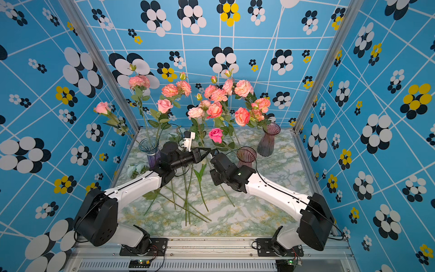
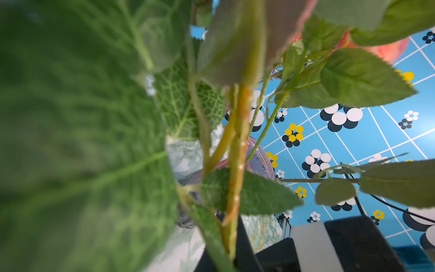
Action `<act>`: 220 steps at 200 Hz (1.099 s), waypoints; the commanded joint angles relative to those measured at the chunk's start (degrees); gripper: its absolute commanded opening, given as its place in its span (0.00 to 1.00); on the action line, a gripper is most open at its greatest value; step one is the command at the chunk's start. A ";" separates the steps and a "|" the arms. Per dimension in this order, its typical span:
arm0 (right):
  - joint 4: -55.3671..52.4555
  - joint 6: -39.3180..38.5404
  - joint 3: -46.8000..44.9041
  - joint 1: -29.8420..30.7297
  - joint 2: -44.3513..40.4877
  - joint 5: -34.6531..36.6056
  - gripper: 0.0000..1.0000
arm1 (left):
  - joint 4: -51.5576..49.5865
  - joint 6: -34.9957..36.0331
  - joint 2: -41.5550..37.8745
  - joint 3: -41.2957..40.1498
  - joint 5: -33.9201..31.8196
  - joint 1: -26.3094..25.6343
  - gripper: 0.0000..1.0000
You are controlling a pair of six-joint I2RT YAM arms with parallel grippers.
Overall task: Place the pink flowers into the vase
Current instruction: Pick up the flower at the center of the board.
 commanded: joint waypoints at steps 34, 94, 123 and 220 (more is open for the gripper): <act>-10.02 -2.24 -6.53 -2.94 -11.06 2.67 0.74 | -9.97 12.55 -9.38 1.99 -8.44 -3.24 0.00; -11.98 -1.41 -5.73 -8.47 -19.20 2.79 0.89 | -12.27 15.19 -18.42 1.89 -13.69 -4.77 0.00; -12.26 -0.93 -4.53 -9.26 -20.05 2.56 0.91 | -13.39 16.02 -21.18 1.98 -14.65 -5.04 0.00; -11.37 8.81 -2.13 -19.45 -21.88 17.24 0.99 | -8.80 16.97 -21.88 13.76 -12.39 -8.71 0.00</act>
